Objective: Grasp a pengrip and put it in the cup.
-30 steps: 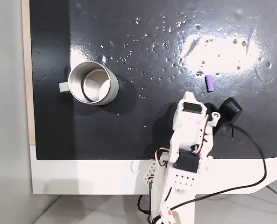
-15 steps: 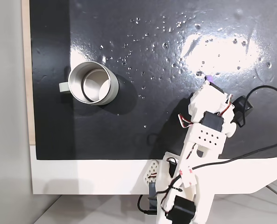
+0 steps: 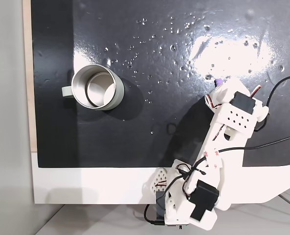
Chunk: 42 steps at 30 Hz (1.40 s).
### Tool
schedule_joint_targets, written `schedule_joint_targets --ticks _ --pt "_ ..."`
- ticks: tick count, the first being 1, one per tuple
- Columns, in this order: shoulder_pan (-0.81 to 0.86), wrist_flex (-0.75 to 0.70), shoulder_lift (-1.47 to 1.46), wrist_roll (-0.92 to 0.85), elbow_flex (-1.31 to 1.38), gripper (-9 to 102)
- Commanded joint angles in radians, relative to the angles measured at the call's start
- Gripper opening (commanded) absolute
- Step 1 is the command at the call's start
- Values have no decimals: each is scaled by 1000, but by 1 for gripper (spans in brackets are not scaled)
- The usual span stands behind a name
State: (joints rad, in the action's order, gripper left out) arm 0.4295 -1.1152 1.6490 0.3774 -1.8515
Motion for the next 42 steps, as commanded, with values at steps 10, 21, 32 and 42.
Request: schedule_joint_targets --ticks 10,21,32,42 --pt "34 -74 -166 -60 212 29" --pt "29 -31 -333 -91 272 27" --pt "23 -12 -328 -120 258 0" --pt "-89 -155 -6 -110 256 0"
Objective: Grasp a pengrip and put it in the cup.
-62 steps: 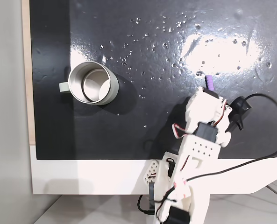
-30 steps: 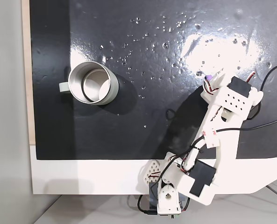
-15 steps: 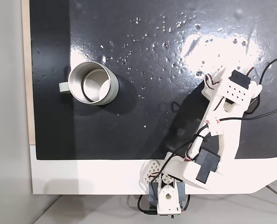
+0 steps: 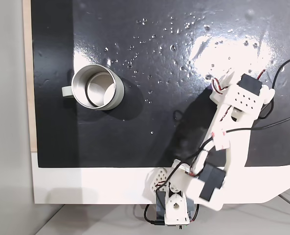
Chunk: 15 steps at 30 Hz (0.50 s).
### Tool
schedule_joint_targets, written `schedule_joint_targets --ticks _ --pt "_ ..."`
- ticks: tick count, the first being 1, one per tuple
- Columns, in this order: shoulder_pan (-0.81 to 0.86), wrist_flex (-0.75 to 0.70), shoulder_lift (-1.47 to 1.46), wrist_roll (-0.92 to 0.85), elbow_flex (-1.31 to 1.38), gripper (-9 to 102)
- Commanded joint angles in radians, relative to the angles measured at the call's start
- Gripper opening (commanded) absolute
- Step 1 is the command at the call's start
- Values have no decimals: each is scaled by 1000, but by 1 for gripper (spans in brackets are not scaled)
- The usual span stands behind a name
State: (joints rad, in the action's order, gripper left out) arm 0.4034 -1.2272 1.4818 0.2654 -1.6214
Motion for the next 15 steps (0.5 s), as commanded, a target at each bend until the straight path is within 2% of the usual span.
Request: schedule_joint_targets --ticks 1,8,15 --pt "-87 -60 202 3 26 0" --pt "-347 -117 456 -11 77 0" --pt "-580 -114 494 -51 95 0"
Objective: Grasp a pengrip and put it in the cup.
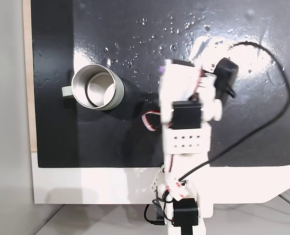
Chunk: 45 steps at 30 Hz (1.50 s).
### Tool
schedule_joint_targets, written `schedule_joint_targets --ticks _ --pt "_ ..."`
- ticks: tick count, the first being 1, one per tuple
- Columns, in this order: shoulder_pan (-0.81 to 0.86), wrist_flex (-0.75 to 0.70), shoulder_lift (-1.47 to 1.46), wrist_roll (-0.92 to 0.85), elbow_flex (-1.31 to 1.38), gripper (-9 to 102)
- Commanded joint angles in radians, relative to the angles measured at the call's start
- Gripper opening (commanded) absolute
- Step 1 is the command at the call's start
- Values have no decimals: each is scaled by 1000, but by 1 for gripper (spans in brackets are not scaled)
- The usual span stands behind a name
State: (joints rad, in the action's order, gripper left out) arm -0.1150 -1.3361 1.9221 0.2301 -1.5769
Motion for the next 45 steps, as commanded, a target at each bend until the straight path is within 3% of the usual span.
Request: schedule_joint_targets --ticks 1,12,18,29,32,34,45 --pt "-81 -3 54 -15 51 0" --pt "-391 101 63 -132 52 0" --pt "-483 264 121 -146 -63 0" --pt "-480 291 81 -146 -74 1" --pt "-466 295 81 -121 -78 22" --pt "-457 288 80 -103 -80 31" --pt "-453 275 80 -104 -86 33"
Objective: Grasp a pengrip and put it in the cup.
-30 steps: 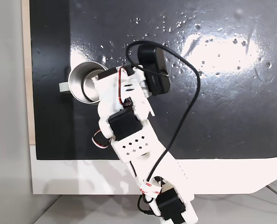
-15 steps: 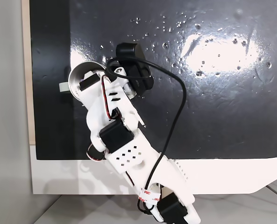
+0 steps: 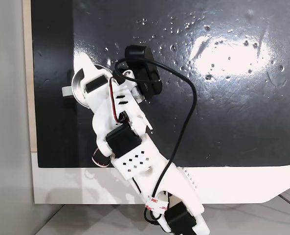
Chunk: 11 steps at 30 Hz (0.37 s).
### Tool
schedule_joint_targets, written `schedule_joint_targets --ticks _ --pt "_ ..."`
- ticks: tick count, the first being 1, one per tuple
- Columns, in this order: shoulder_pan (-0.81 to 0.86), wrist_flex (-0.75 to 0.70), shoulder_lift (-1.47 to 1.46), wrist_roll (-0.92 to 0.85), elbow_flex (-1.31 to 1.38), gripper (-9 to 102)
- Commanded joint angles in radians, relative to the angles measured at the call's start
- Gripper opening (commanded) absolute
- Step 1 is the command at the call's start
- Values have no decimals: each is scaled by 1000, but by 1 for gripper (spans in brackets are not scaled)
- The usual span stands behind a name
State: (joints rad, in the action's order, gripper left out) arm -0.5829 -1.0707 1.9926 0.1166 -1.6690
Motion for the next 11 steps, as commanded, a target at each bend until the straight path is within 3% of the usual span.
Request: schedule_joint_targets --ticks 1,11 --pt "17 8 9 8 6 32" --pt "17 -6 14 6 6 32"
